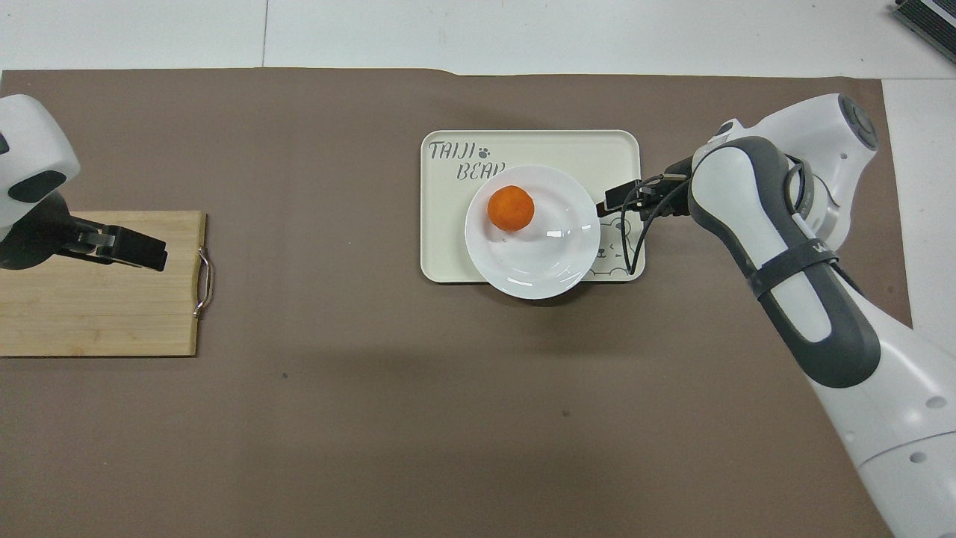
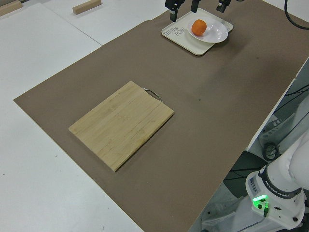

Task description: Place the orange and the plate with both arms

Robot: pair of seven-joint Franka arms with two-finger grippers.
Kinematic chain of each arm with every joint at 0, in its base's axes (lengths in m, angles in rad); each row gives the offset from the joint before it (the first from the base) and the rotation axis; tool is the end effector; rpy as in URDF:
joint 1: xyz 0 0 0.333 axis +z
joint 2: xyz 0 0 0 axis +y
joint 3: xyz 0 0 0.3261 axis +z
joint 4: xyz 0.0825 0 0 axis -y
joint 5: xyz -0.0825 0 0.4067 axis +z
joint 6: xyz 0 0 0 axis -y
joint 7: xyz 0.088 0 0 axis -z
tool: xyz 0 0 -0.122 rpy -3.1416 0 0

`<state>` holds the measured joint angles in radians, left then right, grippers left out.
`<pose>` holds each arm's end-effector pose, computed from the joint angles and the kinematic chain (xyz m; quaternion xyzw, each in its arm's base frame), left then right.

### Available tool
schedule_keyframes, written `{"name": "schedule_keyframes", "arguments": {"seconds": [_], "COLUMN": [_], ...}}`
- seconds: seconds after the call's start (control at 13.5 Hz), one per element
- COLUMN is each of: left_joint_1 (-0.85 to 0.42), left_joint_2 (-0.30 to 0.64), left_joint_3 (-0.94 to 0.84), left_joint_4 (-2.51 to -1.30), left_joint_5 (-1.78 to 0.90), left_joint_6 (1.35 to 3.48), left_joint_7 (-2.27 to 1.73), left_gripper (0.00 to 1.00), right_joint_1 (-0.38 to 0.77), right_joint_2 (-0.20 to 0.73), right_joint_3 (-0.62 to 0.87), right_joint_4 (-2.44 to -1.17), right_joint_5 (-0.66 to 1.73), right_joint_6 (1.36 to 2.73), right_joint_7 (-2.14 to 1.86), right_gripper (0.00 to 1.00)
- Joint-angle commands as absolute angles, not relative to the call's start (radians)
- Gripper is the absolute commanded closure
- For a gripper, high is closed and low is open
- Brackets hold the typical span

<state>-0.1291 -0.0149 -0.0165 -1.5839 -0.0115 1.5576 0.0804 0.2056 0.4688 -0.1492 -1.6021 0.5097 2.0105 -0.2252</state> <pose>0.5645 -0.0843 0.6205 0.9936 -0.1128 -0.0059 0.0054 0.6978 0.0872 0.3458 -0.9805 -0.0312 0.0085 0.1936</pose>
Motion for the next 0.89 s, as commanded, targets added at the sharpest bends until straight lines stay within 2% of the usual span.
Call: {"name": "schedule_keyframes", "arguments": {"seconds": [0.0, 0.15, 0.37, 0.82], "left_joint_1": [-0.114, -0.114, -0.114, -0.114], "left_joint_2": [-0.035, -0.035, -0.035, -0.035], "left_joint_3": [-0.025, -0.025, -0.025, -0.025], "left_joint_4": [-1.605, -1.605, -1.605, -1.605], "left_joint_5": [-0.023, -0.023, -0.023, -0.021], "left_joint_6": [1.572, 1.572, 1.572, 1.572], "left_joint_7": [0.091, 0.091, 0.091, 0.091], "left_gripper": [0.0, 0.0, 0.0, 0.0], "right_joint_1": [0.218, 0.216, 0.181, 0.094], "right_joint_2": [0.37, 0.31, 0.217, 0.065], "right_joint_3": [-0.147, -0.146, -0.153, -0.153], "right_joint_4": [-1.608, -1.612, -1.608, -1.618], "right_joint_5": [0.274, 0.169, 0.078, 0.034], "right_joint_6": [2.003, 1.982, 1.847, 1.655], "right_joint_7": [-0.08, 0.067, 0.097, 0.106], "right_gripper": [0.0, 0.0, 0.0, 0.0]}}
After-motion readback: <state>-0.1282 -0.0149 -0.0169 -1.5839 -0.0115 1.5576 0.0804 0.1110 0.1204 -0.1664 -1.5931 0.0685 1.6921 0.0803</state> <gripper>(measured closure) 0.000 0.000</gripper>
